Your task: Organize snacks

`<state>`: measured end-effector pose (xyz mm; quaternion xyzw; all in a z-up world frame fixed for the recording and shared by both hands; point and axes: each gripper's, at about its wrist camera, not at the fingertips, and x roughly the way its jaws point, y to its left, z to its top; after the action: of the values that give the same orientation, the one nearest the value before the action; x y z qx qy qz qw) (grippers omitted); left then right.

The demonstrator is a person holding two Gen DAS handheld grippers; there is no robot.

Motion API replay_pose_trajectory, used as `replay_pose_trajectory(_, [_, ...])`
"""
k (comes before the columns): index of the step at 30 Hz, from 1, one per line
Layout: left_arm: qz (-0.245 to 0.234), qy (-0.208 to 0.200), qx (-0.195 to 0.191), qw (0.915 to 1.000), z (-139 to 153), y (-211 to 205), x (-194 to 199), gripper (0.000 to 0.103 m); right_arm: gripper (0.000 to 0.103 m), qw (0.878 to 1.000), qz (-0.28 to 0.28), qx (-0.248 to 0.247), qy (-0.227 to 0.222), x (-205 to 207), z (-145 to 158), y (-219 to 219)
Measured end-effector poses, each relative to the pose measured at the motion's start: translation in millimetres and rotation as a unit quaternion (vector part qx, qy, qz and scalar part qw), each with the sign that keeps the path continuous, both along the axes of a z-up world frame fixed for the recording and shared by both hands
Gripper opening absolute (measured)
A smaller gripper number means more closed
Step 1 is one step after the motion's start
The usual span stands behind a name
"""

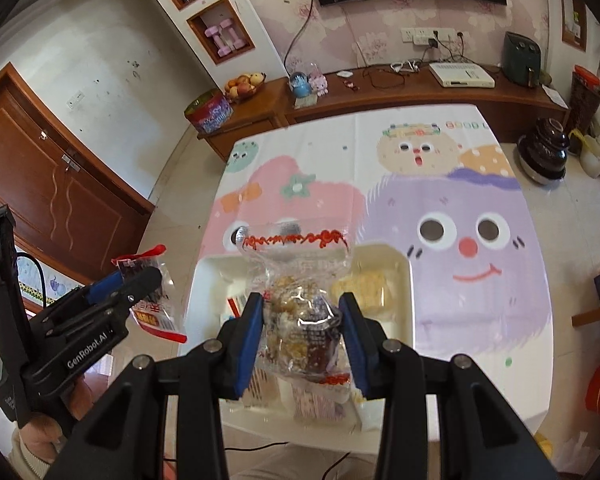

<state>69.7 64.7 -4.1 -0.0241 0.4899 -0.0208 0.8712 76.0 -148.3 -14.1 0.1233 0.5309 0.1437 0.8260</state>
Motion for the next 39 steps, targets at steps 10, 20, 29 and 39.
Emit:
replay_pose_trajectory(10, [0.003,0.036,0.002,0.9993,-30,7,-17,0.041,0.039,0.999,0.012,-0.020,0.032,-20,-23,13])
replay_pose_trajectory(20, [-0.011,0.048,0.008,0.9988,-40,0,-20,0.041,0.039,0.999,0.027,-0.035,0.030,-26,-24,32])
replay_pose_trajectory(29, [-0.001,0.044,-0.001,0.9990,-40,3,-24,0.092,0.040,0.998,0.020,-0.051,0.037,-26,-29,37])
replay_pose_trajectory(39, [-0.010,0.061,-0.010,0.9980,-42,2,-25,0.092,0.040,0.998,0.020,-0.064,0.021,-30,-25,39])
